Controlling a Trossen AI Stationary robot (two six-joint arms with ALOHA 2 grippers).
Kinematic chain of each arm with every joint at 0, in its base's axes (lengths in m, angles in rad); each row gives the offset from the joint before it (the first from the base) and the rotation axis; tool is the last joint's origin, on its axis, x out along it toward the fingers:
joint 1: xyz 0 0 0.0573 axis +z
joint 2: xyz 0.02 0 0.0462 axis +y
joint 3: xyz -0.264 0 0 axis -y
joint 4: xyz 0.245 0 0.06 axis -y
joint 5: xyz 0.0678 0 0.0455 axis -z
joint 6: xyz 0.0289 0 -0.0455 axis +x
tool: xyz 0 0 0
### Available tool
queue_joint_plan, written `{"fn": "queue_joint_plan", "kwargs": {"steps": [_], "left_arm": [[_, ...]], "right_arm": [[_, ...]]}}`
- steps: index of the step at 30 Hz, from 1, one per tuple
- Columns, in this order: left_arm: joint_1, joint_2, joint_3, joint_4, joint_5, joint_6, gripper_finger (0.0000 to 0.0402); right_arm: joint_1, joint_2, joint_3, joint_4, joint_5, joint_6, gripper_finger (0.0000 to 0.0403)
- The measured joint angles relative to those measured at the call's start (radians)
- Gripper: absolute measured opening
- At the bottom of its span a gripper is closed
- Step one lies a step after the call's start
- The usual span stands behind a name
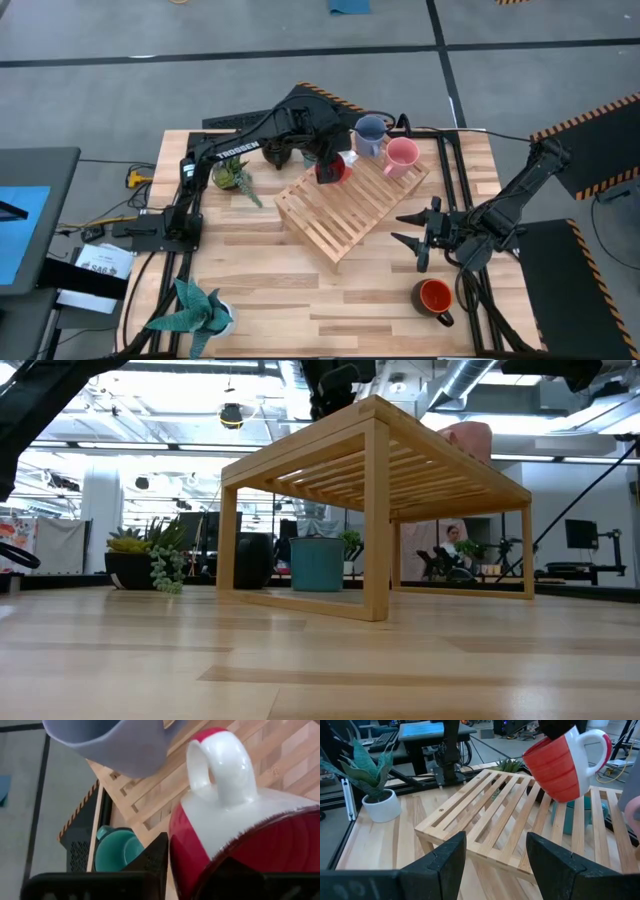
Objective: Place coffee mugs
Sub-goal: Put the orange mug on the shelf
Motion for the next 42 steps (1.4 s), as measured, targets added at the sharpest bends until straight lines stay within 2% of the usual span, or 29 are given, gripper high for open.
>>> {"fn": "queue_joint_plan", "kwargs": {"steps": [21,42], "left_arm": [[0.002,0.000,0.000,0.116,-0.014,0.057,0.0111],[0.002,-0.005,0.000,0.117,-0.018,0.079,0.0112]], "right_arm": [[0.000,0.000,0.000,-0.001,-0.001,0.009,0.0234],[0.000,0.000,0.001,-0.002,-0.001,0.009,0.0234]]}}
